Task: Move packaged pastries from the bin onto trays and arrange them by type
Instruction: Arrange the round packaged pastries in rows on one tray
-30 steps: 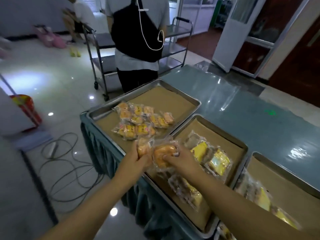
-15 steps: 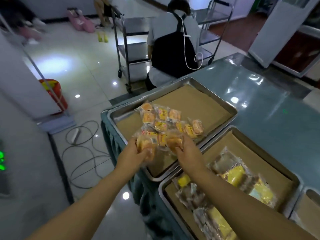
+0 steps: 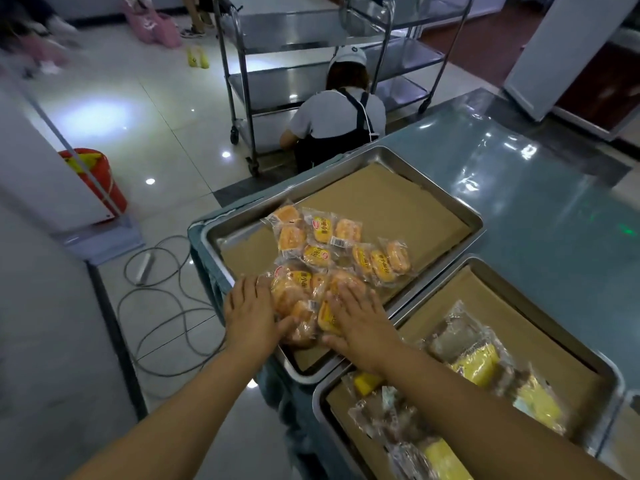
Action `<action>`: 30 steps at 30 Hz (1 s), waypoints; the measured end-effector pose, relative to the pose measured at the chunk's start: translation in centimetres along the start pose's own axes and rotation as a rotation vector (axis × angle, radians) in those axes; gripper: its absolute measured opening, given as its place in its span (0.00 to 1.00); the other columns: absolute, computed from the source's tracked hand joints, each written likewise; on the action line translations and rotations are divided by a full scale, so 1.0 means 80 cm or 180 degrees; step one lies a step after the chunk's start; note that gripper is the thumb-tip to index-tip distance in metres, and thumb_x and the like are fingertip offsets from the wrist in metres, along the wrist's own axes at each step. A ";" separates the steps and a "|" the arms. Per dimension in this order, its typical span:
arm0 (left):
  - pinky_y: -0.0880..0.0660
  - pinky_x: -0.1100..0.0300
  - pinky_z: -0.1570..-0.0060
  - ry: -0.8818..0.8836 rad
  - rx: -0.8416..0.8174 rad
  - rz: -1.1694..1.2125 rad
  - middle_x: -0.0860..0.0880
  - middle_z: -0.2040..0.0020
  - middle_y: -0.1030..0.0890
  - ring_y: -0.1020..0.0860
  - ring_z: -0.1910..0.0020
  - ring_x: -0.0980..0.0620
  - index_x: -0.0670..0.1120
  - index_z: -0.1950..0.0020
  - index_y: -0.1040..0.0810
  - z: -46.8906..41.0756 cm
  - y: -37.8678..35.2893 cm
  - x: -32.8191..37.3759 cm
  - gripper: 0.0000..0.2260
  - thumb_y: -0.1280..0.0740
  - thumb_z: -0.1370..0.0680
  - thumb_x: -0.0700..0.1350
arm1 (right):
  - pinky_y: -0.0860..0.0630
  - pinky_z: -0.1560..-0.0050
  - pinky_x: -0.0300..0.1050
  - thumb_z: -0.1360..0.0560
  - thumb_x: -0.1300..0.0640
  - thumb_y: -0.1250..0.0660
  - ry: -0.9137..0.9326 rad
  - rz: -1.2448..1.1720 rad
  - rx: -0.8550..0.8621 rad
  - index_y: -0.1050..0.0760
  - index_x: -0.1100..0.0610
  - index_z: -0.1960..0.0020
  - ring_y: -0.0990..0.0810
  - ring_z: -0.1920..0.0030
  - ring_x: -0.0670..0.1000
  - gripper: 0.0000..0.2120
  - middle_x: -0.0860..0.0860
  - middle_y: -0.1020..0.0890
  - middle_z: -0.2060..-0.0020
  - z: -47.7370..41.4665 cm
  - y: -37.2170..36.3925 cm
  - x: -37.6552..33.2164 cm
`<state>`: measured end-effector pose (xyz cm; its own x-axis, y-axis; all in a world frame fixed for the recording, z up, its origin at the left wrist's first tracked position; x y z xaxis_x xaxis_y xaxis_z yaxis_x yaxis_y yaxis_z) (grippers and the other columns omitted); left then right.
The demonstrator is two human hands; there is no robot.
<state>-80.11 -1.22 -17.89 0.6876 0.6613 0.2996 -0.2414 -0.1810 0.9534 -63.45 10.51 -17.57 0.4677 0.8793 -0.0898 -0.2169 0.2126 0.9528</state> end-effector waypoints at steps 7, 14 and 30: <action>0.44 0.48 0.31 -0.0770 0.0324 0.0404 0.49 0.29 0.33 0.44 0.28 0.47 0.49 0.29 0.35 0.032 0.046 0.040 0.31 0.29 0.30 0.52 | 0.53 0.27 0.54 0.25 0.46 0.38 -0.0299 -0.0306 0.0706 0.42 0.46 0.27 0.39 0.30 0.52 0.29 0.50 0.33 0.30 0.063 0.045 0.000; 0.40 0.57 0.38 -0.1488 0.0303 0.0974 0.50 0.38 0.25 0.38 0.35 0.49 0.48 0.36 0.25 0.105 0.076 0.116 0.21 0.31 0.29 0.45 | 0.46 0.35 0.47 0.24 0.49 0.39 -0.0423 -0.0137 0.1034 0.28 0.50 0.35 0.29 0.38 0.53 0.18 0.50 0.22 0.40 0.175 0.077 -0.002; 0.34 0.72 0.54 -0.2693 -0.0339 0.1811 0.54 0.50 0.22 0.25 0.50 0.56 0.50 0.47 0.20 0.304 0.099 0.380 0.09 0.32 0.26 0.44 | 0.35 0.42 0.45 0.23 0.48 0.40 -0.1455 0.0002 0.1341 0.23 0.48 0.41 0.24 0.43 0.52 0.14 0.48 0.18 0.46 0.502 0.128 0.069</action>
<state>-44.48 -0.25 -0.34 0.7000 -0.2399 0.6726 -0.7140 -0.2148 0.6664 -28.65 0.39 3.33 0.8075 0.5881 -0.0447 0.0959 -0.0561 0.9938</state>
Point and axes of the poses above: each hand's wrist, its own z-axis away from the middle knuckle, its own y-axis out of the back of the hand, x = y × z, the point moved 3 cm from there along -z, towards the middle knuckle
